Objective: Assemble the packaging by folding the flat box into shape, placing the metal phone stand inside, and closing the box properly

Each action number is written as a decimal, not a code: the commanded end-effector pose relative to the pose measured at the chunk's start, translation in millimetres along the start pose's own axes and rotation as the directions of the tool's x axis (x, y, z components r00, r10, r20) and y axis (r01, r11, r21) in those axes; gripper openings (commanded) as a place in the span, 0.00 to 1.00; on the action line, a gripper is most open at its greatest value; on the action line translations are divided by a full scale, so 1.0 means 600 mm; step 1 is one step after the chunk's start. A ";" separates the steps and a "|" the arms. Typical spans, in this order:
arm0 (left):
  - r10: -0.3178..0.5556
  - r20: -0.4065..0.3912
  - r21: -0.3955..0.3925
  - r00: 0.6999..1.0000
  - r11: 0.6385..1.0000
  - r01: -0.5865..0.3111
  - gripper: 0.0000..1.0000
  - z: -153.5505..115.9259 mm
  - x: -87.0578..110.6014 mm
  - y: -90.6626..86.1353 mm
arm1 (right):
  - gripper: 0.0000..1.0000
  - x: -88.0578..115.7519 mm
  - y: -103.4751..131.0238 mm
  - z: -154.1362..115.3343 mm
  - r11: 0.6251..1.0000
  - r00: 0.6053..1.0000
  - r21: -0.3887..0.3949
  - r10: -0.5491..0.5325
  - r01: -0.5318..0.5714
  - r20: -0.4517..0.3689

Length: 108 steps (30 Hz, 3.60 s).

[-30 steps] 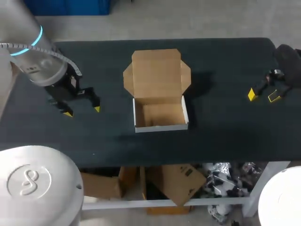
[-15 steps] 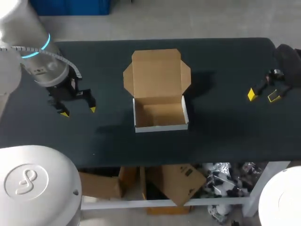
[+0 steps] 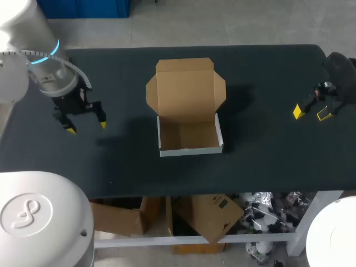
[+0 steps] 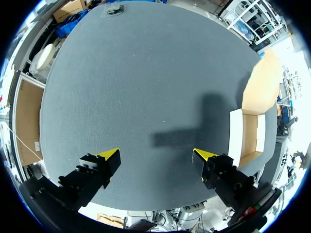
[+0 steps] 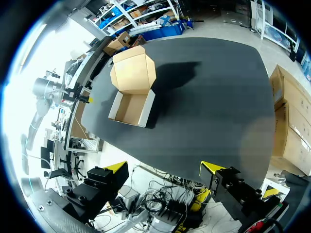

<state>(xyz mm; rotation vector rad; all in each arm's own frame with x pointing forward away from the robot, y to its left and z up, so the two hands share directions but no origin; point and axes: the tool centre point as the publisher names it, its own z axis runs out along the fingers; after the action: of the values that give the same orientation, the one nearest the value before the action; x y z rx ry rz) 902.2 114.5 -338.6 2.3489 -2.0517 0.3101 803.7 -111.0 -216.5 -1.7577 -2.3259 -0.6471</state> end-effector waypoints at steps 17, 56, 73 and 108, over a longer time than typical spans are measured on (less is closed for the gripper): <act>-0.049 0.019 -0.050 0.999 0.997 0.050 1.00 0.044 -0.040 -0.147 | 1.00 0.001 -0.001 -0.004 1.000 1.000 0.003 0.000 0.000 0.000; -0.055 0.019 -0.057 0.998 0.997 0.056 1.00 0.045 -0.042 -0.173 | 1.00 0.001 -0.001 -0.004 1.000 1.000 0.003 0.000 0.000 0.000; -0.031 0.047 -0.056 0.998 0.998 0.033 1.00 0.083 -0.074 -0.268 | 1.00 0.001 -0.001 -0.004 1.000 1.000 0.003 0.000 0.000 0.000; -0.084 0.084 -0.052 0.993 0.995 0.089 1.00 0.113 -0.155 -0.444 | 1.00 0.001 -0.001 -0.004 1.000 1.000 0.003 0.000 0.000 0.000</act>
<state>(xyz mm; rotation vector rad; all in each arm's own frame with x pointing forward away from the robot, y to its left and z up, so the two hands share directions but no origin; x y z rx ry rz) 1150.8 231.8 -382.2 2.4865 -1.9808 0.2174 803.6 -111.0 -216.0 -1.7575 -2.3257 -0.6469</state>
